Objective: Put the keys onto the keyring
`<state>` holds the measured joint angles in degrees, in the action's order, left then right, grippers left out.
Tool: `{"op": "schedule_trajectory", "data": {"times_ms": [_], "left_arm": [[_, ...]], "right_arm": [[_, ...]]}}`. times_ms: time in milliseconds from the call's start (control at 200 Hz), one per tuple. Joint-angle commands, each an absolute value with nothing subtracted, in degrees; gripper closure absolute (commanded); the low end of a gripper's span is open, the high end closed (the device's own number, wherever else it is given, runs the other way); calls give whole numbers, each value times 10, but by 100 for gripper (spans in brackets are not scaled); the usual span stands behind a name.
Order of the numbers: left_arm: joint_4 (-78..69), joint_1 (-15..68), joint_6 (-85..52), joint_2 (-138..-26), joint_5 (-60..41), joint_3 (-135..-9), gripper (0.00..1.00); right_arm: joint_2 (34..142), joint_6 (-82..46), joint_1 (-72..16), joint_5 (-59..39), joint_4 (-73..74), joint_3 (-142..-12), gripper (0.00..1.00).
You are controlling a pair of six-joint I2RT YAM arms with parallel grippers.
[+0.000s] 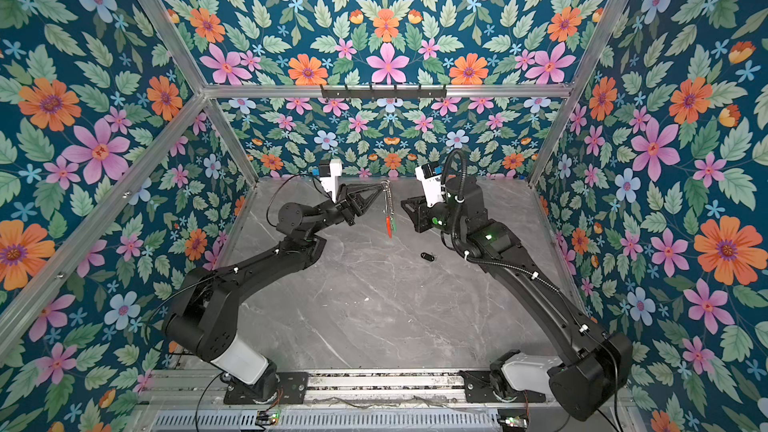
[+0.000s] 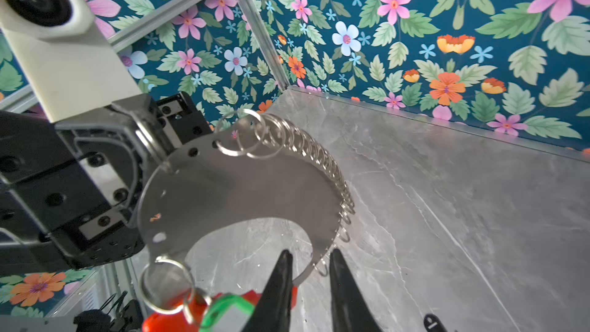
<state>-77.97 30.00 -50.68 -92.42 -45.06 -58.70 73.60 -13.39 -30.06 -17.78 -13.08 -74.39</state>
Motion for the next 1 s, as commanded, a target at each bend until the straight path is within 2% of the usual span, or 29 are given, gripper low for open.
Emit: {"op": "schedule_trajectory", "data": {"times_ms": [0,435,720,995], "left_arm": [[-838,301,-559,-925,-405,-588,100],[-738,346,-588,-880,-257,-570,100],[-424,387,-544,-788,-99,-611,100],[-397,387,-532,-774,-87,-616,100]], "right_arm": [[749,-152,-311,-216,-88,-759,77],[778,-164,-327,-238,-75,-779,78],[774,-165,-327,-233,-78,-780,78],[774,-167,-327,-232,-81,-778,79]]}}
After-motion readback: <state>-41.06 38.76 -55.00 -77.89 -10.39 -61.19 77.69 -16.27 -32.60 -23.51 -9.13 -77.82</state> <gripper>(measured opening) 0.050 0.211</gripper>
